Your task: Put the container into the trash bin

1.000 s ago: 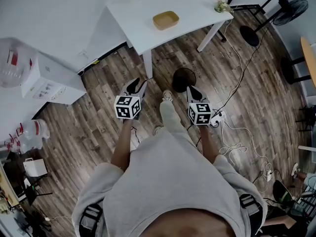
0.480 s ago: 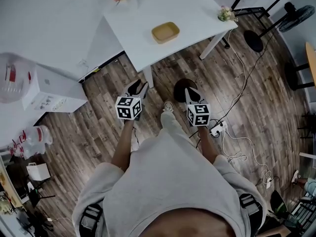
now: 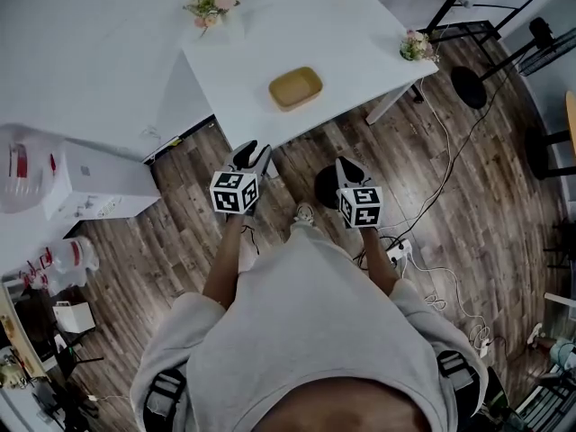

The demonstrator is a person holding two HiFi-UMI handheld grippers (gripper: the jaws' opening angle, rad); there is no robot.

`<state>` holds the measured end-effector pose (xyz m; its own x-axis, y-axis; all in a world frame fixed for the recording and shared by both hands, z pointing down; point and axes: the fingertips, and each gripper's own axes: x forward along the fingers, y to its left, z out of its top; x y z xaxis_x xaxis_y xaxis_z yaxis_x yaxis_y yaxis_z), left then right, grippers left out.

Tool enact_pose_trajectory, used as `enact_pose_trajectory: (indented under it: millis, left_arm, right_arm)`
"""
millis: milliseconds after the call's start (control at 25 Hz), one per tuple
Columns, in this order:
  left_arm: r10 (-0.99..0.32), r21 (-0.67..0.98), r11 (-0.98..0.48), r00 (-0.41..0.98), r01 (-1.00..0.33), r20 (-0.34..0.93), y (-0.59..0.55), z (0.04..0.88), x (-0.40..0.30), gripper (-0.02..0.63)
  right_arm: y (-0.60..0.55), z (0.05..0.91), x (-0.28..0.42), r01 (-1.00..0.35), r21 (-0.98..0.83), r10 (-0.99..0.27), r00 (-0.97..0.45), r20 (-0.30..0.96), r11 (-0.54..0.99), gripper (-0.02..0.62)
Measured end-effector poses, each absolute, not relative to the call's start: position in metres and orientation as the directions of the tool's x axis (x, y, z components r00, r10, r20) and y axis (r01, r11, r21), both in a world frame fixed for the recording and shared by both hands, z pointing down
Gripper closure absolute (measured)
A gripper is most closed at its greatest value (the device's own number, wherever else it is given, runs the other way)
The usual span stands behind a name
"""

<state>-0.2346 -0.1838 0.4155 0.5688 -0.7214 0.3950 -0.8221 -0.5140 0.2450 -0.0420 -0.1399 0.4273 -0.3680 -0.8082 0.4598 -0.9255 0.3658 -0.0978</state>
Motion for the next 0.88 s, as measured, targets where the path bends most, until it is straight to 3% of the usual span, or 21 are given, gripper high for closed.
enact_pose_trajectory:
  millis: [880]
  left_arm:
    - [-0.707, 0.206, -0.524, 0.557, -0.826, 0.436, -0.311, 0.417, -0.193, 0.446]
  right_arm:
    - [-0.260, 0.442, -0.004, -0.918, -0.131, -0.791, -0.390, 0.472, 0.374, 0.580]
